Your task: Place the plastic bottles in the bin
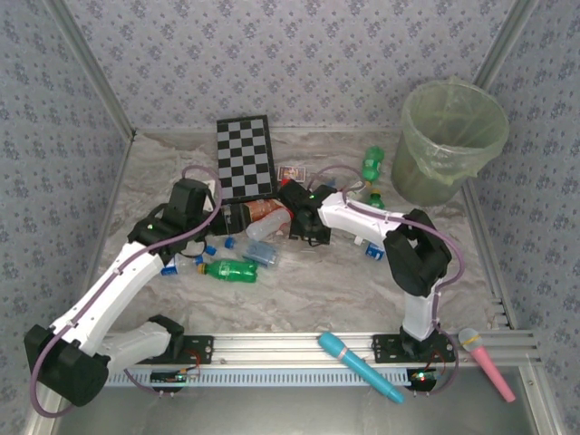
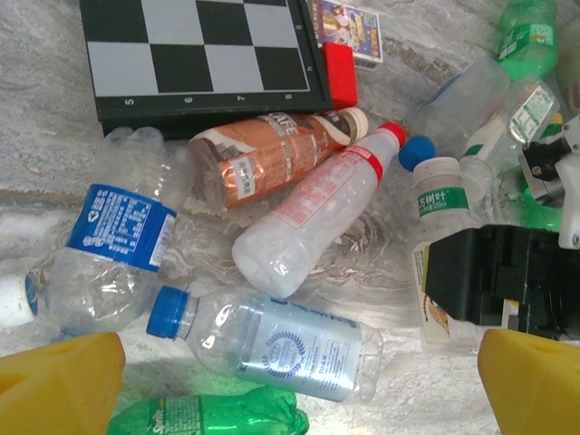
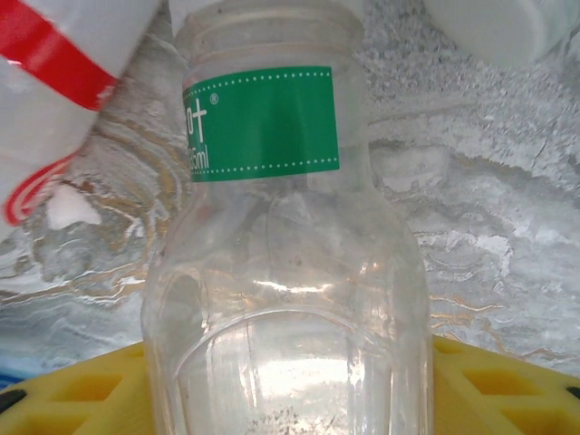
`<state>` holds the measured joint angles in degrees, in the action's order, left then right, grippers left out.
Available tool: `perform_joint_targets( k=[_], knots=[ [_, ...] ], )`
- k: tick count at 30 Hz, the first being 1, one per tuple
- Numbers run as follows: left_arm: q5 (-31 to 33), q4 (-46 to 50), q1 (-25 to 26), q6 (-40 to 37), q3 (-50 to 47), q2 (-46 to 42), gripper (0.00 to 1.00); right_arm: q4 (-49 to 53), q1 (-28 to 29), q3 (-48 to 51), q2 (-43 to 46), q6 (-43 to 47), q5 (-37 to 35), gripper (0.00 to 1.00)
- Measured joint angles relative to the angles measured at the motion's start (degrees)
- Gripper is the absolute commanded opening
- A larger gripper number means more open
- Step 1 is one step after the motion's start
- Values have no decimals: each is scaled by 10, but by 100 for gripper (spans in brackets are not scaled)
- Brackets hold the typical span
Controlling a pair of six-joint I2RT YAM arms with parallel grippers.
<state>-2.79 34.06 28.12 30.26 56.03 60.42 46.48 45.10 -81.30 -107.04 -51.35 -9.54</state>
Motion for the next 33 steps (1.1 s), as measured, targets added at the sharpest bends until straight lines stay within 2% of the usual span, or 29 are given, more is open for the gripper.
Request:
perform_joint_targets(
  k=[8, 13, 24, 33],
  knots=[
    [-8, -13, 0, -16, 67, 35, 100, 22, -2, -34, 97, 45, -62, 59],
    [-20, -28, 0, -24, 93, 56, 100, 26, -34, -64, 148, 88, -95, 58],
    [-66, -73, 0, -48, 169, 91, 100, 26, -201, -120, 234, 198, -123, 56],
    [-85, -83, 10, -48, 171, 97, 100, 11, -347, -209, 244, 275, -105, 56]
  ],
)
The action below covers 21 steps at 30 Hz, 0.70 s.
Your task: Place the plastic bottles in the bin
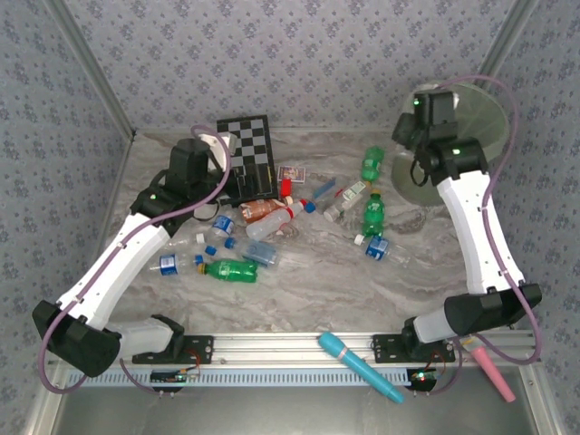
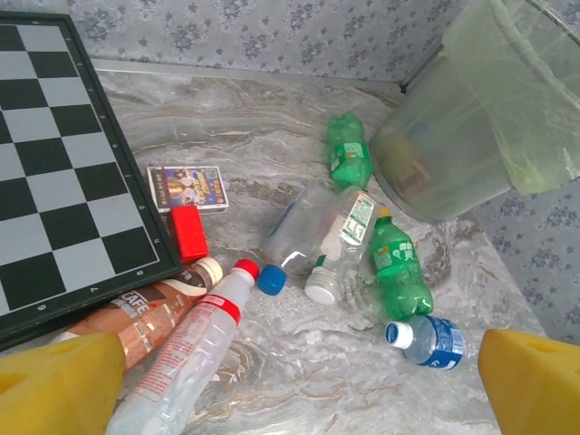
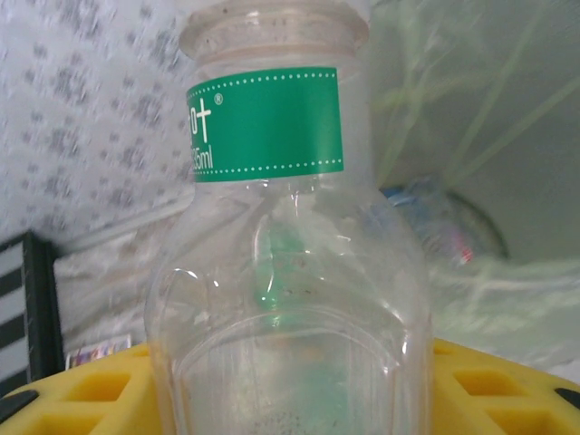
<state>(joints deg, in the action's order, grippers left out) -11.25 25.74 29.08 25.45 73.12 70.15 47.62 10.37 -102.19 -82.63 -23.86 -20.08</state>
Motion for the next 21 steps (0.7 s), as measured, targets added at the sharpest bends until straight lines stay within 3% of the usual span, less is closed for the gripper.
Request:
perform_joint_targets(
  k=[11, 21],
  knots=[
    [-2, -1, 7, 0, 0, 0, 100, -59, -130, -95, -68, 47, 1, 55],
    [-28, -3, 25, -15, 0, -7, 100, -117, -154, -115, -157, 100, -61, 56]
  ],
)
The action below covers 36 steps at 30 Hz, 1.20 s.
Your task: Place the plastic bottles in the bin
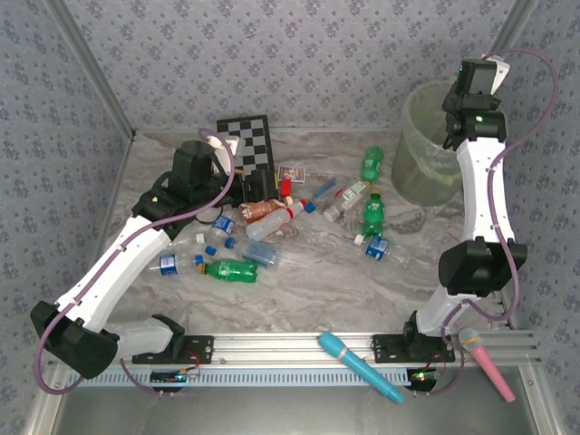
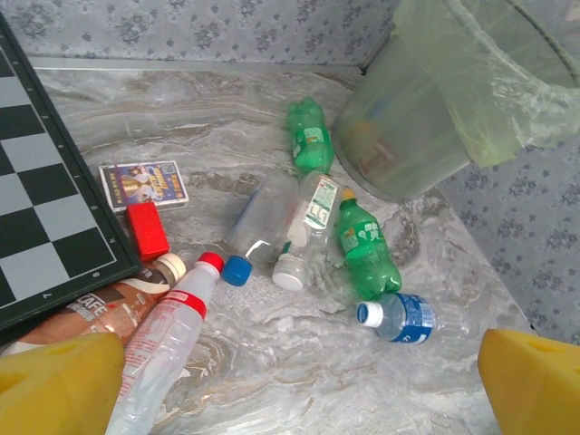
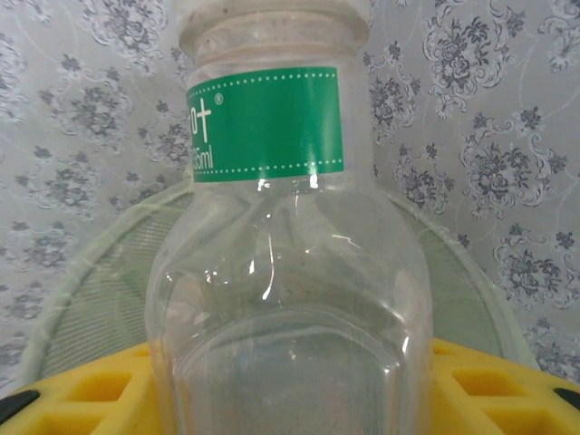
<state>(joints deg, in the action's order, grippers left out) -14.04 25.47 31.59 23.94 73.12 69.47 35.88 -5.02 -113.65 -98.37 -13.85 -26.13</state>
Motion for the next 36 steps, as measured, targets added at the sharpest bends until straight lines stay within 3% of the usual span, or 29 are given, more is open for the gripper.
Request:
perform_joint_targets(
  k=[11, 13, 17, 28, 36],
  knots=[
    [-3, 0, 1, -6, 0, -3, 100, -14, -19, -2, -46, 26, -33, 57],
    [-1, 0, 1, -8, 0, -5, 100, -14, -23, -2, -50, 27, -34, 68],
    [-1, 0, 1, -10, 0, -5, 100, -15, -26, -2, -51, 31, -42, 100],
    [30, 0, 1, -10, 0, -5, 100, -6, 1, -2, -34, 52, -43, 100],
    [72, 0, 1, -5, -2, -5, 100, -5, 60, 23, 36, 58, -24, 100]
  ],
)
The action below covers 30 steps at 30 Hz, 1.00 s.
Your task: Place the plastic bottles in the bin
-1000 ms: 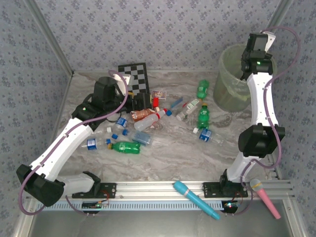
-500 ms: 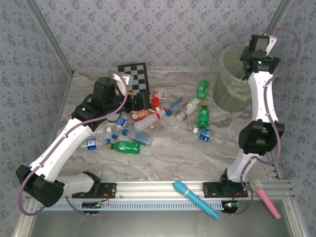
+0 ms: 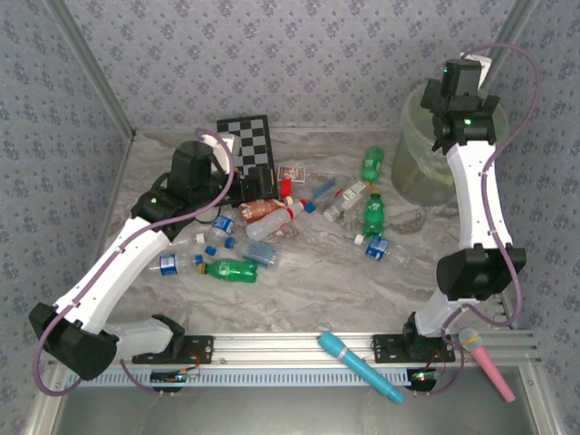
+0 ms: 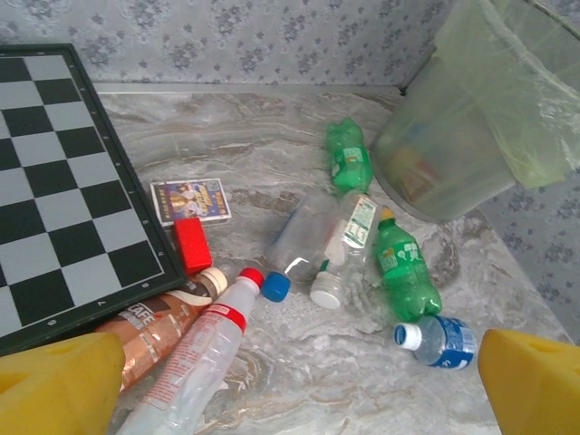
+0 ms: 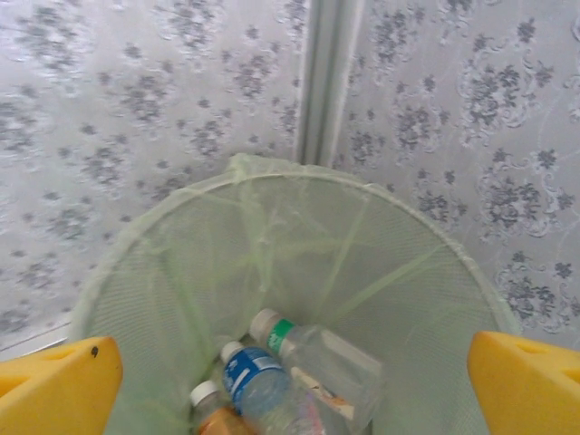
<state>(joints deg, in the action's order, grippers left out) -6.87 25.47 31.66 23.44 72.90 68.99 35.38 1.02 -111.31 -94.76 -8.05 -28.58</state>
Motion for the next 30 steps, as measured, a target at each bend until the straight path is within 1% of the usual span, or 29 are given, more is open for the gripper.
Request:
perform_joint_targets(
  k=[4, 10, 18, 22, 26, 27, 30],
  knots=[
    [30, 1, -3, 13, -16, -2, 100, -3, 43, 43, 33, 2, 12, 100],
    [77, 14, -21, 46, -57, -20, 100, -5, 108, 113, 52, 2, 59, 100],
    [101, 52, -63, 93, -130, -68, 100, -5, 188, 164, 52, -4, 83, 100],
    [104, 65, -65, 103, -145, -78, 100, -3, 231, 177, 35, -40, 100, 100],
    [104, 71, -65, 105, -153, -84, 100, -8, 275, 185, -4, -101, 128, 98],
    [103, 73, -66, 105, -153, -85, 100, -13, 285, 195, -12, -121, 140, 94],
    [95, 75, -66, 105, -153, -90, 100, -23, 304, 225, -31, -187, 179, 86]
  ],
)
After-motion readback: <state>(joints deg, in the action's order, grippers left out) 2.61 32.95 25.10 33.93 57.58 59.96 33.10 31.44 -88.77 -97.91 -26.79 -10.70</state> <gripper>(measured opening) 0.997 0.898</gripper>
